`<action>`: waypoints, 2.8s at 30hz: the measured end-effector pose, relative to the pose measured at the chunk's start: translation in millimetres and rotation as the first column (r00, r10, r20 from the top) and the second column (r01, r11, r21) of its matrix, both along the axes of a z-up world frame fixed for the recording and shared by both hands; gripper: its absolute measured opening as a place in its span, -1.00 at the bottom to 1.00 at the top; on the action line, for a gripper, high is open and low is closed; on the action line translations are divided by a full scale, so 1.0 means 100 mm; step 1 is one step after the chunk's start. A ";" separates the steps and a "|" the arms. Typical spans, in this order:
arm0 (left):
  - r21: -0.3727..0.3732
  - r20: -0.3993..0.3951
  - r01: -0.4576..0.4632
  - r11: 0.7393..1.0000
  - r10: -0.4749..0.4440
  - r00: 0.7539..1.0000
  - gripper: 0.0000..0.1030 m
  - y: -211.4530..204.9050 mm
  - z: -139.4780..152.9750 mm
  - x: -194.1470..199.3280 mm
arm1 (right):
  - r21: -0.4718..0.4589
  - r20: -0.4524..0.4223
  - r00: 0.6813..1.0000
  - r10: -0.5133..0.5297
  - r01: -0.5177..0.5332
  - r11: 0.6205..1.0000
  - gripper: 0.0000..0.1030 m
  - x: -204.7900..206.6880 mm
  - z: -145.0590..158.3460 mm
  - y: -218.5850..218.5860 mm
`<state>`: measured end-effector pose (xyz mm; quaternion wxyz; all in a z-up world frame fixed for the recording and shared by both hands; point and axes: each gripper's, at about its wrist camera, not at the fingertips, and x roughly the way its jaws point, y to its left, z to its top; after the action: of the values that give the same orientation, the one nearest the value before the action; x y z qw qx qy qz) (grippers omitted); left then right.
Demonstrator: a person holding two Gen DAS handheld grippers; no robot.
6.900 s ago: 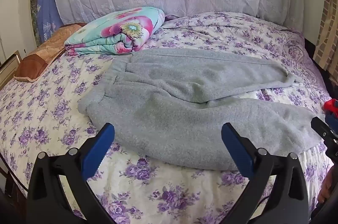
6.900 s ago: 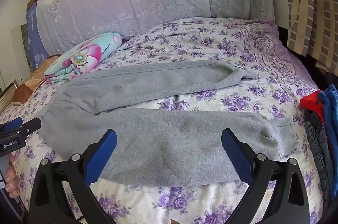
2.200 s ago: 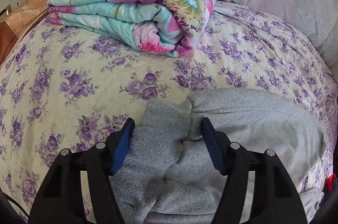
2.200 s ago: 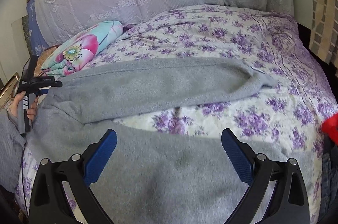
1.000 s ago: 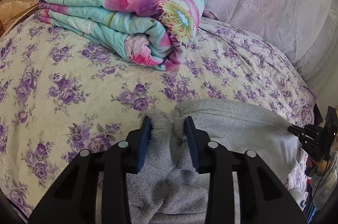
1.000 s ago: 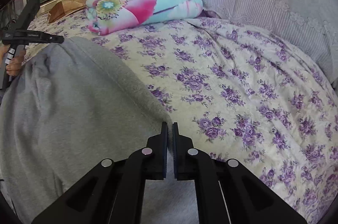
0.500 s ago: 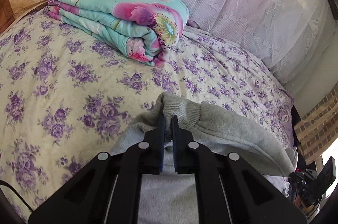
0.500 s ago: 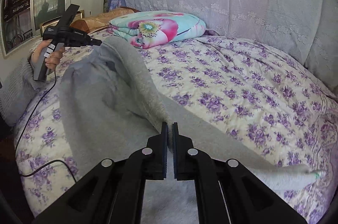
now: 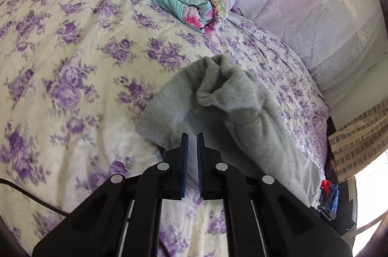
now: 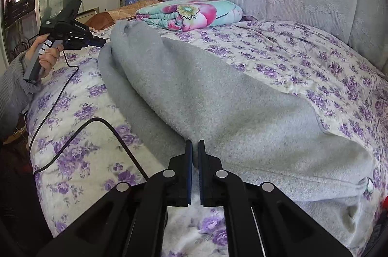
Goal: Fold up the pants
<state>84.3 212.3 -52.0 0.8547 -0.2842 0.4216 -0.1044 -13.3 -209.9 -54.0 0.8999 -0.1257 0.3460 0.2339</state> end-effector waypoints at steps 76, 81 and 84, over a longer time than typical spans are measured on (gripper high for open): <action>0.357 0.104 0.241 0.903 -0.295 0.950 0.40 -1.60 -0.40 -0.26 | 0.419 -0.199 0.725 -0.659 0.671 0.612 -0.41 -0.03 0.04 -2.21; 0.365 0.103 0.247 0.898 -0.302 0.948 0.45 -1.58 -0.44 -0.26 | 0.411 -0.316 0.699 -0.642 0.711 0.571 -0.37 0.31 -0.19 -2.29; 0.364 0.104 0.246 0.898 -0.302 0.948 0.46 -1.58 -0.44 -0.26 | 0.416 -0.338 0.682 -0.649 0.727 0.546 -0.30 0.35 -0.21 -2.29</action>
<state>57.9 53.8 -96.3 0.8986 -0.0577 0.4001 -0.1704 21.7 -439.0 -75.3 0.8895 0.2852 0.3542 -0.0458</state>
